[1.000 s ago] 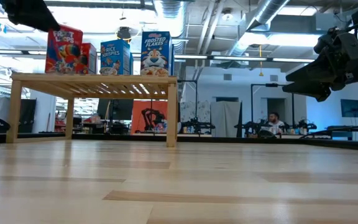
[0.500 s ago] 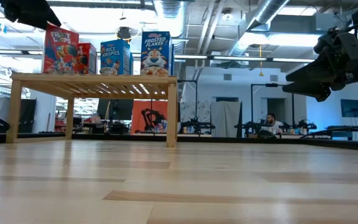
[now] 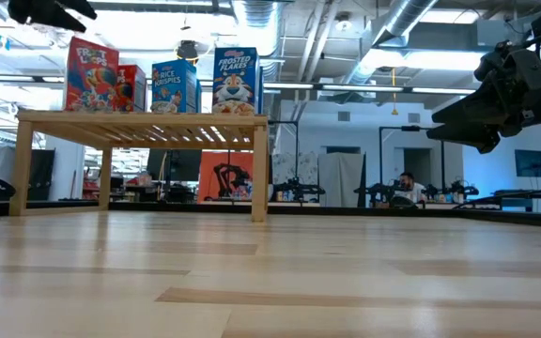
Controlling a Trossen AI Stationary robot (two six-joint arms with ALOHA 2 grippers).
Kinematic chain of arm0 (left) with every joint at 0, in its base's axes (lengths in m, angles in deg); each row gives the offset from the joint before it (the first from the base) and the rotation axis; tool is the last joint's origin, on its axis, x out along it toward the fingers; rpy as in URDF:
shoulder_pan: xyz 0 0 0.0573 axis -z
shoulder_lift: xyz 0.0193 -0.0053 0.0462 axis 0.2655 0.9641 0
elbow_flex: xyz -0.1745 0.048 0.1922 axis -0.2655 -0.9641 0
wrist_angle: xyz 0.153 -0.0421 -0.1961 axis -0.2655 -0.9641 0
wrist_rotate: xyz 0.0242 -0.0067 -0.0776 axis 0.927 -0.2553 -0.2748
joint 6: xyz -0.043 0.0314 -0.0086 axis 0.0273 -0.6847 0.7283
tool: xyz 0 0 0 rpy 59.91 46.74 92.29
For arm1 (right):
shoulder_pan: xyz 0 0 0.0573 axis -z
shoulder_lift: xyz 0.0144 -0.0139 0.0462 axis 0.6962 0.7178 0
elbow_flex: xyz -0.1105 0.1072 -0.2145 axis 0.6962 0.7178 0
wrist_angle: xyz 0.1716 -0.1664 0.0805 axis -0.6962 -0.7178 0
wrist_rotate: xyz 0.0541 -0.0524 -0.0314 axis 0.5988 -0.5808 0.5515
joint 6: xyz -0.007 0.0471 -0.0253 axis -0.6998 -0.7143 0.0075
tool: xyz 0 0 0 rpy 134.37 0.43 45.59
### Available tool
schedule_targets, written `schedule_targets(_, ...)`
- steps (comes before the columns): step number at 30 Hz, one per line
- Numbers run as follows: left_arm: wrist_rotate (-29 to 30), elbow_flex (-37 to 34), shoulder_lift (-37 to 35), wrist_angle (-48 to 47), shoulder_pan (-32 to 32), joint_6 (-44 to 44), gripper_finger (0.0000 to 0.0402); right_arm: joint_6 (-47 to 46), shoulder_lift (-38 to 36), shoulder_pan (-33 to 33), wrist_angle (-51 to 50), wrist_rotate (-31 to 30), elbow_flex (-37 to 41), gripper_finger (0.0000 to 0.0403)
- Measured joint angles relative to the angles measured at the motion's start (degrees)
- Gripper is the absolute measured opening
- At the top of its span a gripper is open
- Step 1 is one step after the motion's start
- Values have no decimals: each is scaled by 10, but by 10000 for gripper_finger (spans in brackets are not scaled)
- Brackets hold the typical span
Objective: Stack cereal on shelf
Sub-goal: Put the red cereal box the aligned with the other cereal boxes on the shelf
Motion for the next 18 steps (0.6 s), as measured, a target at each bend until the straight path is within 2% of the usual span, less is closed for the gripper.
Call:
schedule_targets(5,0,37,0,-15,0,55,307,0,0,0,0,0,0,266)
schedule_targets(8,-7,60,4,-67,0,104,307,0,0,0,0,0,0,266)
schedule_targets(13,-80,94,22,-187,0,193,307,0,0,0,0,0,0,266)
schedule_targets(18,-114,97,54,-232,0,255,307,0,0,0,0,0,0,266)
